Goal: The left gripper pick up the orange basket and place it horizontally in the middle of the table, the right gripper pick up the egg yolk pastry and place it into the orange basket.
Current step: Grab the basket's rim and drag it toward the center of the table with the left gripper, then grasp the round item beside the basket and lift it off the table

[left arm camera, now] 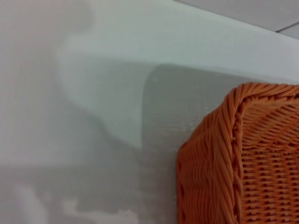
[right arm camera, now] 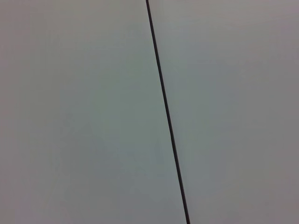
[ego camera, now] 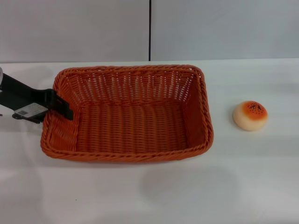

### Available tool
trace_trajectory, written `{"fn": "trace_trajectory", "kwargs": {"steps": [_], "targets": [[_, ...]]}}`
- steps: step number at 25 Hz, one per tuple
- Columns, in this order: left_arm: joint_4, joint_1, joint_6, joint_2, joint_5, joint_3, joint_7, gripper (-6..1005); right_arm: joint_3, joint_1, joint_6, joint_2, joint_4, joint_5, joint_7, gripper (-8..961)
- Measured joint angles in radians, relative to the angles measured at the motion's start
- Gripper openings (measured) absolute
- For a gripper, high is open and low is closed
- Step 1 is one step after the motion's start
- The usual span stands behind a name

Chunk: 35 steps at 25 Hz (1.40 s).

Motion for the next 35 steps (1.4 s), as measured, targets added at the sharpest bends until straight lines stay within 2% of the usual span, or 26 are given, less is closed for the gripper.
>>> {"fn": "trace_trajectory", "kwargs": {"steps": [4,9,11,12,15,16,18,19,24,25,29,30,32,33,34,35], "targets": [[0.002,0.009,0.001,0.001,-0.004,0.0,0.002,543,0.0,-0.001,0.001,0.0,0.0,0.0,0.0,685],[0.042,0.024,0.008,0.013,-0.007,-0.003,0.006,661,0.0,-0.002,0.002,0.0,0.0,-0.001,0.001,684],[0.06,0.028,0.02,0.02,-0.016,-0.008,0.007,661,0.0,-0.002,0.002,0.0,0.001,-0.004,0.001,684],[0.076,0.031,0.038,0.032,-0.035,-0.019,0.008,661,0.0,-0.002,0.002,-0.001,0.002,-0.005,0.001,684],[0.085,0.032,0.061,0.045,-0.073,-0.049,0.009,660,0.0,-0.002,0.003,-0.001,0.003,-0.014,0.001,684],[0.089,0.035,0.071,0.058,-0.103,-0.081,0.014,660,0.0,-0.003,0.005,-0.001,0.003,-0.016,0.001,684],[0.099,0.044,0.075,0.069,-0.13,-0.098,0.02,660,0.0,-0.006,0.008,-0.002,0.003,-0.018,0.001,683],[0.099,0.044,0.075,0.069,-0.13,-0.098,0.02,660,0.0,-0.006,0.008,-0.002,0.003,-0.018,0.001,683],[0.149,0.092,0.068,0.085,-0.232,-0.105,0.044,659,0.0,-0.024,0.013,0.002,-0.015,-0.018,0.032,683],[0.194,0.146,0.04,0.086,-0.318,-0.11,0.102,659,0.0,-0.037,0.013,0.007,-0.047,-0.019,0.09,683],[0.207,0.186,0.007,0.082,-0.373,-0.137,0.177,658,-0.006,-0.055,0.018,0.024,-0.103,-0.02,0.152,682],[0.2,0.236,-0.036,0.064,-0.462,-0.195,0.315,658,-0.019,-0.066,0.026,0.039,-0.143,-0.02,0.165,682],[0.188,0.277,-0.07,0.043,-0.549,-0.243,0.46,658,-0.03,-0.072,0.026,0.047,-0.162,-0.02,0.174,682],[0.188,0.277,-0.07,0.043,-0.549,-0.243,0.46,658,-0.042,-0.077,0.025,0.054,-0.183,-0.021,0.19,682],[0.157,0.335,-0.099,0.012,-0.669,-0.308,0.638,658,-0.053,-0.081,0.022,0.061,-0.203,-0.021,0.209,682],[0.144,0.355,-0.103,0.005,-0.706,-0.326,0.689,658,-0.073,-0.091,0.013,0.078,-0.266,-0.032,0.268,682]]}}
